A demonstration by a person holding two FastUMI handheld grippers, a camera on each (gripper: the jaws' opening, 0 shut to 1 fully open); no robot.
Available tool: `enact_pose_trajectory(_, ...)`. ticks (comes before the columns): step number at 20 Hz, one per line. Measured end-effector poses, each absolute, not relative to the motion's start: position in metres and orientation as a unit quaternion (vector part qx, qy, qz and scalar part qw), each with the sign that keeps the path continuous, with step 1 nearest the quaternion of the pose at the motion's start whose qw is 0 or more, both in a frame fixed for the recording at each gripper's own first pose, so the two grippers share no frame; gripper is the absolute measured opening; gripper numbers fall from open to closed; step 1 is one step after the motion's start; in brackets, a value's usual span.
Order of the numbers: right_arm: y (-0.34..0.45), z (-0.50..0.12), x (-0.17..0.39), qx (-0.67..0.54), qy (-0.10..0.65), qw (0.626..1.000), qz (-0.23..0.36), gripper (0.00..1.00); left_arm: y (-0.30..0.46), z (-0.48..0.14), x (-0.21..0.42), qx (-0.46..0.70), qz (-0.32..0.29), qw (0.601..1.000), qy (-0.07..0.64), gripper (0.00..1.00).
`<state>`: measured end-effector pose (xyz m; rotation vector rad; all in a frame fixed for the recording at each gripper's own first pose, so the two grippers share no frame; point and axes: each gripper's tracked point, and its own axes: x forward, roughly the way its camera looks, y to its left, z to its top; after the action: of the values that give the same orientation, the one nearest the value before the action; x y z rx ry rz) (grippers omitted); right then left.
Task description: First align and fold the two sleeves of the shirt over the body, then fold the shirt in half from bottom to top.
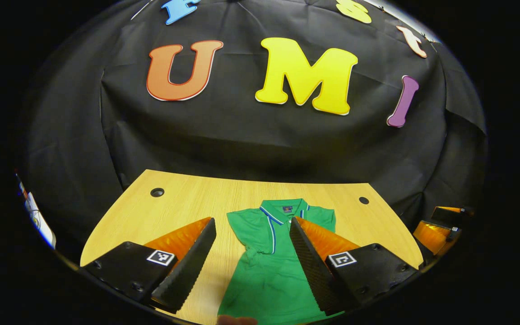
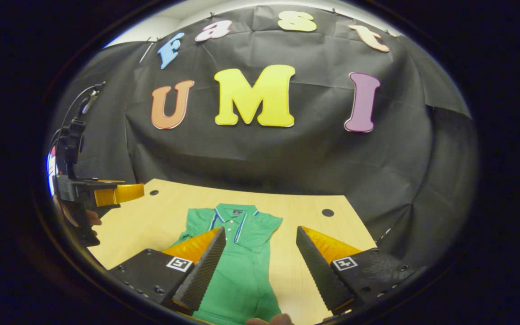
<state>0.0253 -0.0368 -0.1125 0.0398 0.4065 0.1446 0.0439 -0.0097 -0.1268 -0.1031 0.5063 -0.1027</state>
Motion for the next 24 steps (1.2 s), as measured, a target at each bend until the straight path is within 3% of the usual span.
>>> enact_pose_trajectory(1,-0.037,-0.113,0.021,0.019,0.203,0.976,0.073,0.97,-0.013,-0.129,0.034,-0.056,-0.052,0.965,0.250,1.00)
enact_pose_trajectory(7,-0.054,-0.140,-0.004,0.008,0.241,0.968,0.073,0.95,-0.004,-0.166,-0.025,-0.047,-0.052,0.951,0.301,1.00)
enact_pose_trajectory(17,-0.059,-0.232,-0.068,-0.008,0.394,0.915,0.084,0.95,0.007,-0.253,-0.117,-0.044,-0.062,0.888,0.454,1.00)
enact_pose_trajectory(24,-0.068,-0.299,-0.094,0.005,0.455,0.887,0.076,0.95,0.014,-0.297,-0.154,-0.053,-0.067,0.871,0.483,1.00)
